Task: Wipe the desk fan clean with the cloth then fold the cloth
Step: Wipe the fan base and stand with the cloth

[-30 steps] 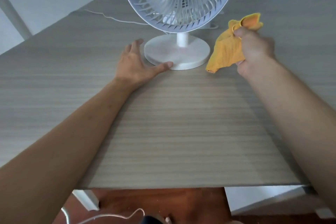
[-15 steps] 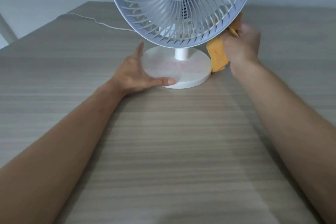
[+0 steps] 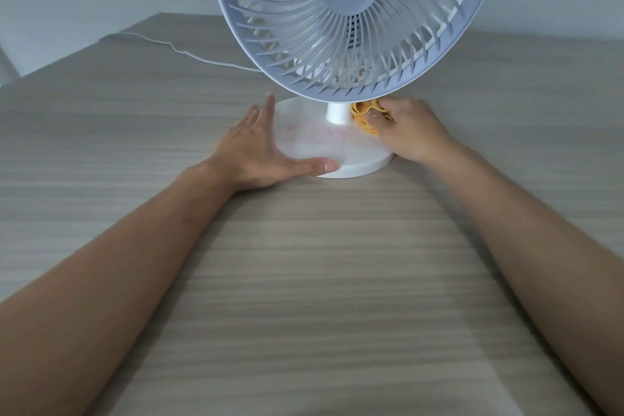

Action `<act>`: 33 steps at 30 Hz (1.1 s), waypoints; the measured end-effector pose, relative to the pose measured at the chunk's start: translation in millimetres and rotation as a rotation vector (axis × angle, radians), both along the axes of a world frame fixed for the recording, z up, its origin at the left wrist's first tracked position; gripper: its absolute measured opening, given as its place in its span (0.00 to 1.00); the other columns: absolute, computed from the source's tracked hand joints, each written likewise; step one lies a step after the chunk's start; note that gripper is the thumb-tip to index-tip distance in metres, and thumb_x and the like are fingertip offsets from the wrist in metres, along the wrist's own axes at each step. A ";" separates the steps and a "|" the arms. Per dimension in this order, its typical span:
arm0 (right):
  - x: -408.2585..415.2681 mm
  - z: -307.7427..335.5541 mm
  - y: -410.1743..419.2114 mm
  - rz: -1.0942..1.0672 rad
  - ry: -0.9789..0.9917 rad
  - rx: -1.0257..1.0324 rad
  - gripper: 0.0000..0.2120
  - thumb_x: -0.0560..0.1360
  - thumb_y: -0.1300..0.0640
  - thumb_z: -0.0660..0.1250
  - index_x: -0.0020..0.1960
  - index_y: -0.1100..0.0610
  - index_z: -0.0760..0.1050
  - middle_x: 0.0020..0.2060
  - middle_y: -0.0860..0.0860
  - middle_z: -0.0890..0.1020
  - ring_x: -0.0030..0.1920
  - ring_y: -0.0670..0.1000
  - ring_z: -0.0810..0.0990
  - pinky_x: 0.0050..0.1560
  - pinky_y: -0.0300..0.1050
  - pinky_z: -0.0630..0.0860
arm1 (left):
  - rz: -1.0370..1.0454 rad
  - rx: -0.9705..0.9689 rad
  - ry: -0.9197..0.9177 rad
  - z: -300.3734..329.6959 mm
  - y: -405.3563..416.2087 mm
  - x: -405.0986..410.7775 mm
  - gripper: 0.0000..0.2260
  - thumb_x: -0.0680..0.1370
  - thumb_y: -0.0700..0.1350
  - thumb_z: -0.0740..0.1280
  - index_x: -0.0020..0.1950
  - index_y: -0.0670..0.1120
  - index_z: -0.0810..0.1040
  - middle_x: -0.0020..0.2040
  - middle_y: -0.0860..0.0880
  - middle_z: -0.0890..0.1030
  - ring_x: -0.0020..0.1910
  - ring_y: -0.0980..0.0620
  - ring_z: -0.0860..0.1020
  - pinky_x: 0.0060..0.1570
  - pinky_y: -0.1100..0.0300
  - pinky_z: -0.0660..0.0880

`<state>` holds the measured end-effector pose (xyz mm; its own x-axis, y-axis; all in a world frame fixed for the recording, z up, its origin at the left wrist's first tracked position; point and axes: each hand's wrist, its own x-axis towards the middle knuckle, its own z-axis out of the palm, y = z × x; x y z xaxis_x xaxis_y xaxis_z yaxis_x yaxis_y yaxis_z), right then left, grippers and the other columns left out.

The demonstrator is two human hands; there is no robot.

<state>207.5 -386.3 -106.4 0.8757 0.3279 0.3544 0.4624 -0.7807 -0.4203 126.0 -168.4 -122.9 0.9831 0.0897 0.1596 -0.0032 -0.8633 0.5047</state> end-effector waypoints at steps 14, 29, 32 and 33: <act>-46.4 4.6 -11.6 0.139 -0.055 -0.125 0.12 0.77 0.59 0.64 0.35 0.57 0.72 0.24 0.52 0.64 0.28 0.52 0.65 0.34 0.44 0.57 | -0.007 -0.035 0.075 7.8 -2.5 -7.4 0.61 0.52 0.77 0.70 0.77 0.48 0.56 0.77 0.54 0.60 0.75 0.52 0.61 0.70 0.57 0.59; 20.1 5.9 0.5 -0.069 -0.133 -0.041 0.16 0.79 0.58 0.62 0.66 0.59 0.75 0.65 0.58 0.77 0.66 0.61 0.71 0.65 0.44 0.65 | -0.017 -0.067 0.093 8.4 -4.0 -3.7 0.60 0.53 0.75 0.72 0.77 0.47 0.57 0.75 0.54 0.62 0.73 0.52 0.64 0.69 0.57 0.61; 36.5 3.8 5.6 -0.188 -0.137 0.020 0.17 0.79 0.57 0.62 0.67 0.59 0.73 0.62 0.58 0.79 0.65 0.60 0.73 0.63 0.46 0.69 | -0.009 -0.066 0.092 8.2 -3.2 -3.1 0.60 0.53 0.76 0.71 0.77 0.48 0.57 0.75 0.54 0.62 0.73 0.51 0.64 0.70 0.55 0.62; 39.6 3.4 6.9 -0.214 -0.138 0.031 0.17 0.79 0.56 0.62 0.66 0.60 0.74 0.61 0.58 0.79 0.64 0.59 0.74 0.63 0.46 0.71 | -0.007 -0.067 0.090 8.3 -3.3 -3.3 0.60 0.53 0.76 0.71 0.77 0.48 0.57 0.75 0.54 0.62 0.73 0.51 0.64 0.70 0.55 0.62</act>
<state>247.1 -379.3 -103.0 0.8665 0.1275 0.4825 0.3426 -0.8550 -0.3894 122.7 -171.7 -114.6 0.9938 0.0904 0.0647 0.0389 -0.8277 0.5598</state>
